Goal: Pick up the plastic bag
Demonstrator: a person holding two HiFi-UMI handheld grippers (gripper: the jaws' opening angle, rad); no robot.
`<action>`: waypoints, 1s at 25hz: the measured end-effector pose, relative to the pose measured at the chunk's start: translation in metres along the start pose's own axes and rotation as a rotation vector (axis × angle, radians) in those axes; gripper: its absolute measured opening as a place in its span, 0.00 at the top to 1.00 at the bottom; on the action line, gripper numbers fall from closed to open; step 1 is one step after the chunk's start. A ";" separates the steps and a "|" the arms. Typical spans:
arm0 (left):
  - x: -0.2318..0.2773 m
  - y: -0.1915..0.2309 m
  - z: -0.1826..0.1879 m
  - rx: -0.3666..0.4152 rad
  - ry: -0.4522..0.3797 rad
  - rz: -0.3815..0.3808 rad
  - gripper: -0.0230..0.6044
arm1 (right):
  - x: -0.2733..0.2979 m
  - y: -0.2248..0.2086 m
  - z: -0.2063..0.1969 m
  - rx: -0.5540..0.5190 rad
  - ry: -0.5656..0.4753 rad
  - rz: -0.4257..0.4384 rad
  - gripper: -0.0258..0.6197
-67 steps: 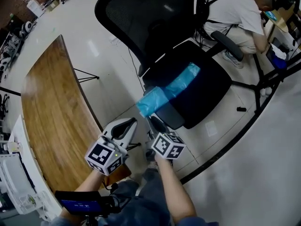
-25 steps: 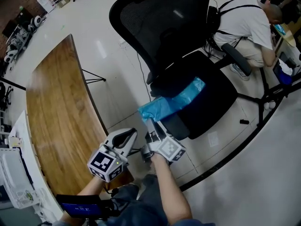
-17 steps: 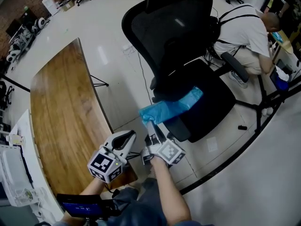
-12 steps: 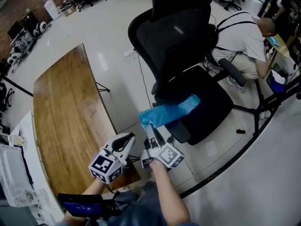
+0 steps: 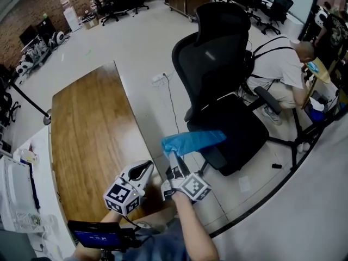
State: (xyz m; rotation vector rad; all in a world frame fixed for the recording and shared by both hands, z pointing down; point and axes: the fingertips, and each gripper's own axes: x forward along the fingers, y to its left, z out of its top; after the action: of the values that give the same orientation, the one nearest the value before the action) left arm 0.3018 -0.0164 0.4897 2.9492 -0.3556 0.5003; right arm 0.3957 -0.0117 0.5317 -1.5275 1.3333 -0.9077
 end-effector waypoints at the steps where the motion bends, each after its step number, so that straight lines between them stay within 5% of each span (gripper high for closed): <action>1: -0.008 0.002 0.000 0.003 -0.005 0.006 0.91 | -0.001 0.005 -0.007 -0.003 0.003 0.003 0.99; 25: -0.185 0.080 -0.018 -0.056 -0.128 0.219 0.91 | 0.016 0.110 -0.171 -0.079 0.157 0.158 0.99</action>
State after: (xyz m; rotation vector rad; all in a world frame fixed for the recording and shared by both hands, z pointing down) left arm 0.1068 -0.0516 0.4508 2.9102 -0.7004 0.3186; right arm 0.2021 -0.0565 0.4858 -1.4104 1.5957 -0.8979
